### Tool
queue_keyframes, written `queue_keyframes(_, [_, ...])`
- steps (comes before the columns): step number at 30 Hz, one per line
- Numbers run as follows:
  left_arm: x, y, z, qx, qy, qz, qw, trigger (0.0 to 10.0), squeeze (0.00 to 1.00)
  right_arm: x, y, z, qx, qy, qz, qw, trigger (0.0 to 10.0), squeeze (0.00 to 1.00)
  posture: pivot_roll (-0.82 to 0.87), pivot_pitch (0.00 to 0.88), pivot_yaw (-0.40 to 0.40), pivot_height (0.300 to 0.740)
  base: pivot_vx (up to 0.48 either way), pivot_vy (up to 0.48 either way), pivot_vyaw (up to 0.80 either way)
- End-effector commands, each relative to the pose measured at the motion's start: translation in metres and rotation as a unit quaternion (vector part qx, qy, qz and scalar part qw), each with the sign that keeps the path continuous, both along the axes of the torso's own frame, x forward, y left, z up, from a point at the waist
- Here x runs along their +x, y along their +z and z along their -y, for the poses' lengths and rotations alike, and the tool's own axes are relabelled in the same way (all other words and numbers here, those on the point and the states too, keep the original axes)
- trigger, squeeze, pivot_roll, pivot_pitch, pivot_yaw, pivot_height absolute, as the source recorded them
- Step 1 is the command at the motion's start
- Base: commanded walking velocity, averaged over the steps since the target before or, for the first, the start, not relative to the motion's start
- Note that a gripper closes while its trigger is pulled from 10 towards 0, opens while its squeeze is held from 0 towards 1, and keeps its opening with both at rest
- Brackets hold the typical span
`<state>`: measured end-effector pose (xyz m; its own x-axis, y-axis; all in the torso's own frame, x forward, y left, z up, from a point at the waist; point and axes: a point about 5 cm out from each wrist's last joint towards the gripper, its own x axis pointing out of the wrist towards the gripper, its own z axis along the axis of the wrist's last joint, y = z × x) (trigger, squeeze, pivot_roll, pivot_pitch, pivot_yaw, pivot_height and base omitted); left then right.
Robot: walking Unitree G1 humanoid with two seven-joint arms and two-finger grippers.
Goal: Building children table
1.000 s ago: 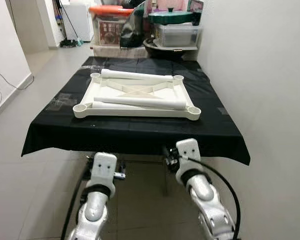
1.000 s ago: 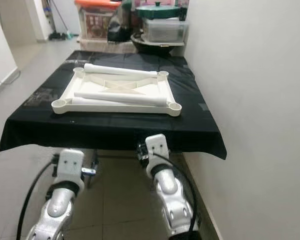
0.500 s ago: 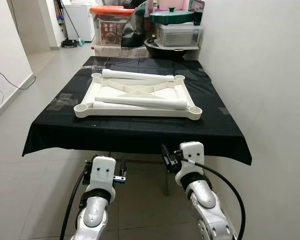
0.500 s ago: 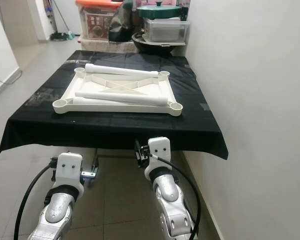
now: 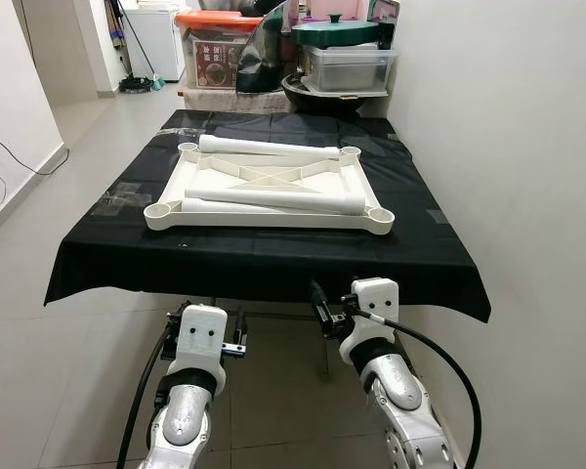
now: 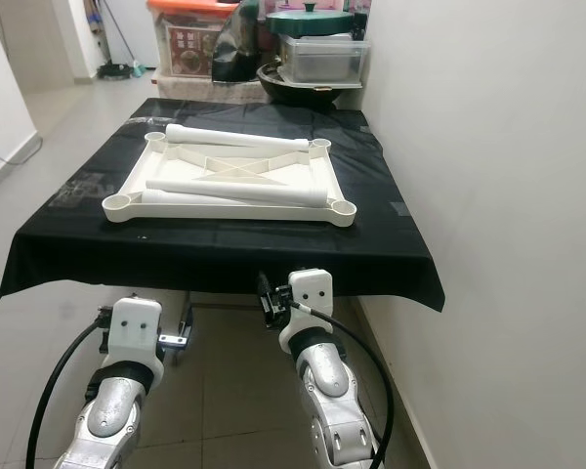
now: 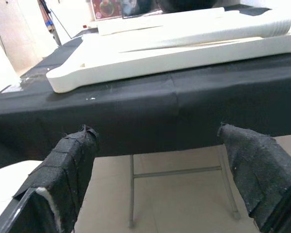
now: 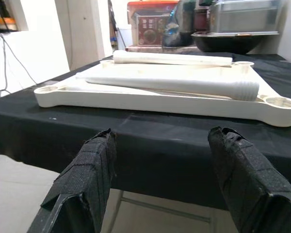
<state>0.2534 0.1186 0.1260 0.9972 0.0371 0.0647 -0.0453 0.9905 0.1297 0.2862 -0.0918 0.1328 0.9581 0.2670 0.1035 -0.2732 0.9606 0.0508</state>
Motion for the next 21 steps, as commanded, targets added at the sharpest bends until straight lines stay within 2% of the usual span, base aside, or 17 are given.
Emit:
queue_keyframes(1, [-0.0015, -0.0001, 0.0009, 0.005, 0.000, 0.001, 1.000, 10.0, 0.00, -0.0021, 0.0034, -0.0007, 0.005, 0.009, 0.013, 1.000, 10.0, 0.00, 0.16, 0.000, -0.057, 0.740, 0.000, 0.000, 0.00])
queue_keyframes(6, [-0.0006, 0.0016, 0.0013, 0.005, -0.001, 0.005, 1.000, 10.0, 0.00, -0.0033, 0.0056, -0.0029, 0.002, 0.021, 0.025, 0.999, 10.0, 0.00, 0.15, 0.000, -0.056, 0.740, 0.000, 0.000, 0.19])
queue_keyframes(21, [0.0004, 0.0018, 0.0019, 0.002, -0.006, 0.005, 1.000, 10.0, 0.00, -0.0017, 0.0044, -0.0003, 0.009, 0.015, 0.019, 1.000, 10.0, 0.00, 0.15, 0.000, -0.054, 0.740, 0.000, 0.000, 0.00])
